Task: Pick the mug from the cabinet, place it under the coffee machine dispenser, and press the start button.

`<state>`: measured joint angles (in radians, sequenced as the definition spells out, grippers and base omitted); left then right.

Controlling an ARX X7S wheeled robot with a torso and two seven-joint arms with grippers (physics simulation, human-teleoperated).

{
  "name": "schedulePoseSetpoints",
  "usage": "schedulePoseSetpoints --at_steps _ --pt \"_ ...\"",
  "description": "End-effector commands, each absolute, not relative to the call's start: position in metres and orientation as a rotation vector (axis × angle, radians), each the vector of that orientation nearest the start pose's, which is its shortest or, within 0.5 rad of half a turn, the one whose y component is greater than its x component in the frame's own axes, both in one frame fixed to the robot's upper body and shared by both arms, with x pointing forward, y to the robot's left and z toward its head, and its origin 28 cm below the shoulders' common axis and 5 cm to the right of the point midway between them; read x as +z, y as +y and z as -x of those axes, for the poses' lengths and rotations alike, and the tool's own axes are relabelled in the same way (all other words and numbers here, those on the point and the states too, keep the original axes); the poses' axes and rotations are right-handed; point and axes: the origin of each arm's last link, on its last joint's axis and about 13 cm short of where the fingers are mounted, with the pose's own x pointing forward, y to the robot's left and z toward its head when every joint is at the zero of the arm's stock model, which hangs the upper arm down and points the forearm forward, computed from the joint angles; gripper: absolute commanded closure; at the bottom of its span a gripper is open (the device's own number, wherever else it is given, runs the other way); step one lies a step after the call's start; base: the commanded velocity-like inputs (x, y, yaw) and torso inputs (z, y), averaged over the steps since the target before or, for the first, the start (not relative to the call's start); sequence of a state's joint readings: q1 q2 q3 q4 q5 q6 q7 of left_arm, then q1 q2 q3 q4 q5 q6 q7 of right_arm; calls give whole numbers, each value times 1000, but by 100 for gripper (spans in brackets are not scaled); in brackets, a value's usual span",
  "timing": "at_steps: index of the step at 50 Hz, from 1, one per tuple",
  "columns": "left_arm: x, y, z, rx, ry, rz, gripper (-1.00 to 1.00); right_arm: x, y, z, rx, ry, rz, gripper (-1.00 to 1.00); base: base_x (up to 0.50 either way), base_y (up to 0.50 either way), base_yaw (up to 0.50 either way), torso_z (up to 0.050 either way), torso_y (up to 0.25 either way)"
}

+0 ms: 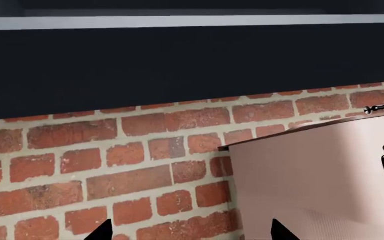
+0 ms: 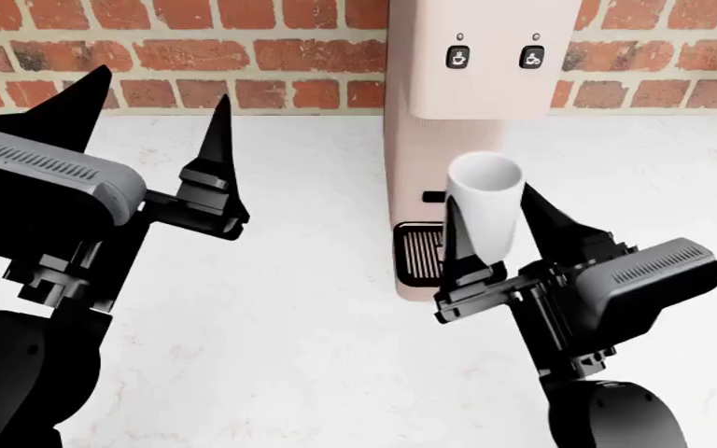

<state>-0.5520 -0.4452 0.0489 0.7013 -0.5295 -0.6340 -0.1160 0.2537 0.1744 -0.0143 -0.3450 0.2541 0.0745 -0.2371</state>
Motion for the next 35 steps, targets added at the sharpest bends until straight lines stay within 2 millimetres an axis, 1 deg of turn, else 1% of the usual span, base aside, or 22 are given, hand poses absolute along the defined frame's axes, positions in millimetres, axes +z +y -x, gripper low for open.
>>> schedulePoseSetpoints --at_steps 1,10,22,35 --pt "237 241 -238 -245 -519 -95 -100 136 -113 -265 321 -532 -25 100 0 0 0 0 0" --pt "238 241 -238 -243 -520 -99 -100 131 -109 -273 309 -523 -24 100 0 0 0 0 0" --pt "238 242 -237 -237 -521 -99 -100 124 -105 -277 297 -514 -28 100 0 0 0 0 1" --pt "238 243 -237 -230 -522 -100 -100 115 -105 -286 261 -493 -12 100 0 0 0 0 0"
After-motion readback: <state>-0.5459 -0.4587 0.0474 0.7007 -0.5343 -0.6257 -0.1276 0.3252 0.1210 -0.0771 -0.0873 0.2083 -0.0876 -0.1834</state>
